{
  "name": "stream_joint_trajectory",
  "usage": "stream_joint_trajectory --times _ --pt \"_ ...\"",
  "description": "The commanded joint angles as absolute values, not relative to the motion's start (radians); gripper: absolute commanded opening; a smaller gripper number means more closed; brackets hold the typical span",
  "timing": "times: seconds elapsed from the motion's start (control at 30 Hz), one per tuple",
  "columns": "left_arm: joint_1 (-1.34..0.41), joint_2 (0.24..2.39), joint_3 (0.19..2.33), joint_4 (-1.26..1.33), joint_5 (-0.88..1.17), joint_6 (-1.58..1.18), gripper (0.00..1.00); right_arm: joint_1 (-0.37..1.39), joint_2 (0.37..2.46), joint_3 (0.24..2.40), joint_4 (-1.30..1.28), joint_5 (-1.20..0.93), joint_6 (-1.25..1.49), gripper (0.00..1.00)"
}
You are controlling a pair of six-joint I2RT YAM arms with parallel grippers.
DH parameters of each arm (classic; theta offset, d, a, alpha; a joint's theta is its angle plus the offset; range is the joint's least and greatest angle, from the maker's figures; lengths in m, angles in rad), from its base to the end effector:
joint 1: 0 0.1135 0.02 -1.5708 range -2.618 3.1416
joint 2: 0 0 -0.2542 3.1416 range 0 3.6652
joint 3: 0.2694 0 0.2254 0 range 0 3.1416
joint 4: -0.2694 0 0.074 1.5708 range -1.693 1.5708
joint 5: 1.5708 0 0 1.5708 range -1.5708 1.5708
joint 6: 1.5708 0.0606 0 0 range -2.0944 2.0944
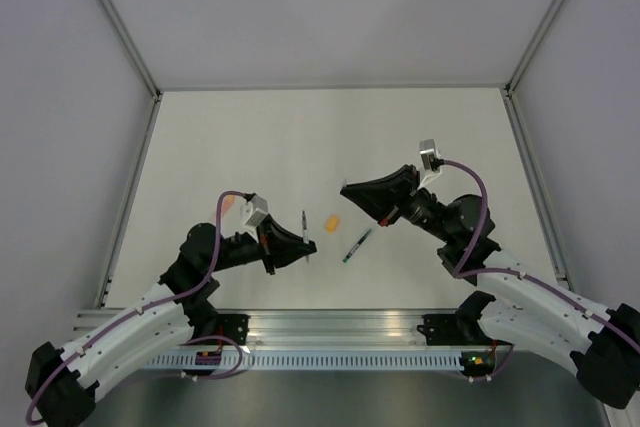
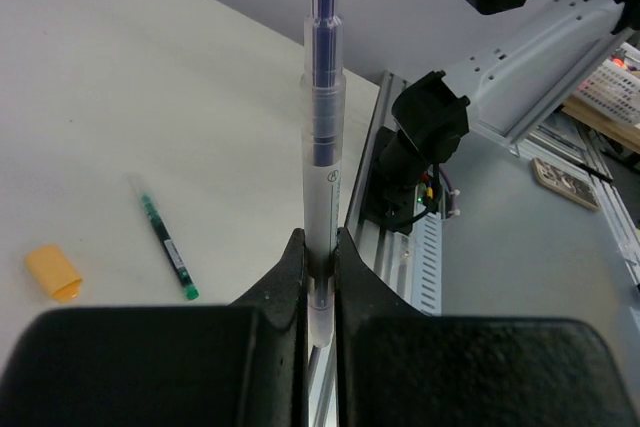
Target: Insert the pens into the pen caps
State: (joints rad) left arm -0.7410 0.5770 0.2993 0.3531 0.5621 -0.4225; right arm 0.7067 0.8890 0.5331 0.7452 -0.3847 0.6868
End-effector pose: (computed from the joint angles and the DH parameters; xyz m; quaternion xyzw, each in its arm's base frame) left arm 0.0942 -0.1300 0.2597 0.3044 0.6128 -0.5447 0.4850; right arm 0.1410 0.1503 0.3408 -0.1642 0.5451 0.6048 0.5569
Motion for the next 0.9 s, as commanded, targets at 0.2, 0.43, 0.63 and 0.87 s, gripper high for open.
stream_joint_trajectory --times 0.2,0.43,0.63,0.87 --pt "-0.739 0.597 0.293 0.474 0.690 -0.453 0.02 0.824 1.023 0.531 1.058 -0.383 0.683 0.00" --pt "-0.739 0.600 0.295 0.472 0.692 -0.456 0.02 0.864 1.101 0.584 1.058 -0.396 0.644 0.00" --pt "-0.741 0.606 0.296 0.468 0.687 -0.454 0.02 0.871 1.143 0.601 1.097 -0.411 0.669 0.00" --pt "-0.739 0.614 0.298 0.468 0.692 -0.454 0.02 0.900 1.169 0.630 1.080 -0.420 0.654 0.00"
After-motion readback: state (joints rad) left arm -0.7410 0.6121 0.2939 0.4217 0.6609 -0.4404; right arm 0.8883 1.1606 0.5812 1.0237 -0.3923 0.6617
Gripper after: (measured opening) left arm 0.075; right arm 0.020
